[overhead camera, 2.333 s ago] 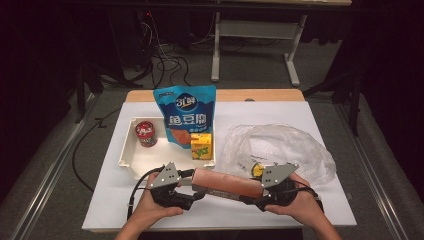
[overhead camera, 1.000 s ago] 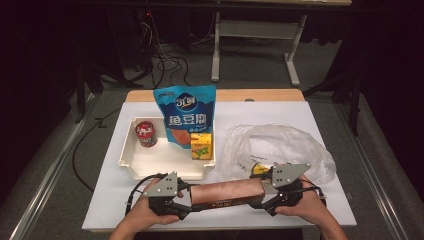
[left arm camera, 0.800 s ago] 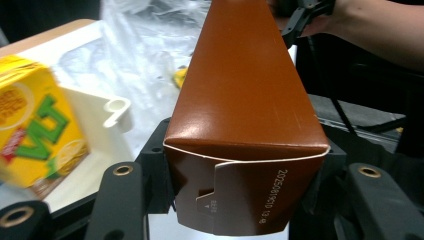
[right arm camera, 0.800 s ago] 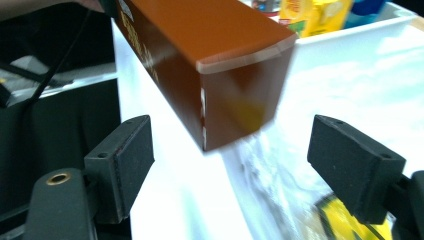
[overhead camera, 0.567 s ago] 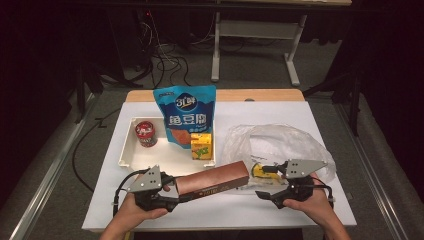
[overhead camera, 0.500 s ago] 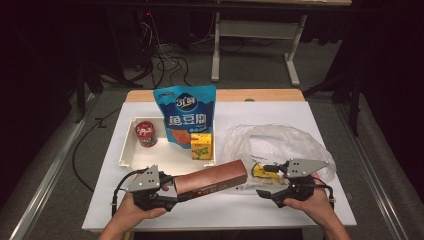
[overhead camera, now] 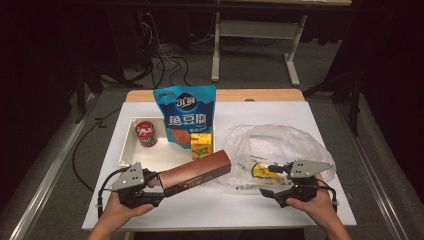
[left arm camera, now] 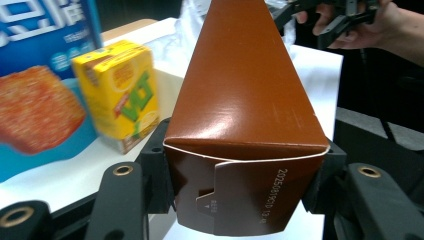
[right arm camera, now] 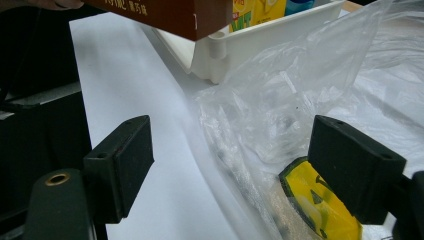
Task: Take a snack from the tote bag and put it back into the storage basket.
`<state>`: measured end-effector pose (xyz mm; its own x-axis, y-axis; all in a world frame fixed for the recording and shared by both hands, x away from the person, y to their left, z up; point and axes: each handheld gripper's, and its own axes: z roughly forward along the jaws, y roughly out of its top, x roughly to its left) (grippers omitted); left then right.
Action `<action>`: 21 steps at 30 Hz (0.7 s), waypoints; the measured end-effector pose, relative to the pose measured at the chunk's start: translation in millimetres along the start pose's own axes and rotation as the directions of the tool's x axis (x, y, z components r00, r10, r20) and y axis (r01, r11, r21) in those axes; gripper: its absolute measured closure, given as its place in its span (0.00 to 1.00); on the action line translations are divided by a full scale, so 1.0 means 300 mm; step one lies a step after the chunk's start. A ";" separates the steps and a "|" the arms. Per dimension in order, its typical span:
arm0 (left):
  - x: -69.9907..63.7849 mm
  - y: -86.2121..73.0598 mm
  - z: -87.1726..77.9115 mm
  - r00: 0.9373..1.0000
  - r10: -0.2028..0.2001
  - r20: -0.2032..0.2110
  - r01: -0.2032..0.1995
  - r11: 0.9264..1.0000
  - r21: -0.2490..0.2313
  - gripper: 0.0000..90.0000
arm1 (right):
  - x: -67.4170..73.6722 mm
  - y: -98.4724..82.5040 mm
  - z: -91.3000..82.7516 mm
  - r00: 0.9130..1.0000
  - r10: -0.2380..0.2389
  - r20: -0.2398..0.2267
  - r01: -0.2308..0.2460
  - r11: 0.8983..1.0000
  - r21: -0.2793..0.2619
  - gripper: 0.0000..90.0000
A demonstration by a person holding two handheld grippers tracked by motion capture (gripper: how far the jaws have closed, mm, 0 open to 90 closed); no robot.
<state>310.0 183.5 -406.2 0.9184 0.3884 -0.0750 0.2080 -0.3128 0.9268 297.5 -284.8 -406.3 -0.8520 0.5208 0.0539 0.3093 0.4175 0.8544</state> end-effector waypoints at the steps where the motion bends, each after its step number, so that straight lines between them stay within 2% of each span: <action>1: 0.005 -0.002 -0.008 1.000 -0.004 -0.008 0.004 1.000 -0.005 0.50 | 0.000 -0.002 0.000 1.000 0.000 0.004 0.000 1.000 0.001 0.21; 5: 0.020 -0.004 -0.031 1.000 -0.012 -0.029 0.011 1.000 -0.018 0.50 | 0.001 -0.006 0.001 1.000 0.001 0.007 -0.001 1.000 0.007 0.21; 6: 0.030 -0.007 -0.046 0.999 -0.016 -0.048 0.015 1.000 -0.018 0.50 | 0.002 -0.007 0.000 1.000 0.002 0.006 -0.002 1.000 0.006 0.21; 8: 0.035 -0.010 -0.051 0.998 -0.016 -0.054 0.015 1.000 -0.017 0.50 | 0.000 -0.008 0.000 1.000 -0.002 0.007 0.001 1.000 0.005 0.21; 10: 0.053 -0.022 -0.069 0.996 -0.028 -0.081 0.027 1.000 -0.014 0.50 | -0.002 -0.012 -0.004 1.000 0.005 0.009 -0.005 1.000 0.006 0.21; 21: 0.096 -0.061 -0.093 0.991 -0.061 -0.119 0.063 0.998 0.012 0.50 | -0.003 -0.015 -0.001 1.000 0.009 0.008 -0.009 1.000 0.007 0.21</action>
<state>323.1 224.5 -415.0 0.8571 0.5077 -0.0873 0.2699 -0.2983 0.9155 296.9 -287.4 -409.9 -0.8455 0.5308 0.0576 0.3200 0.4175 0.8504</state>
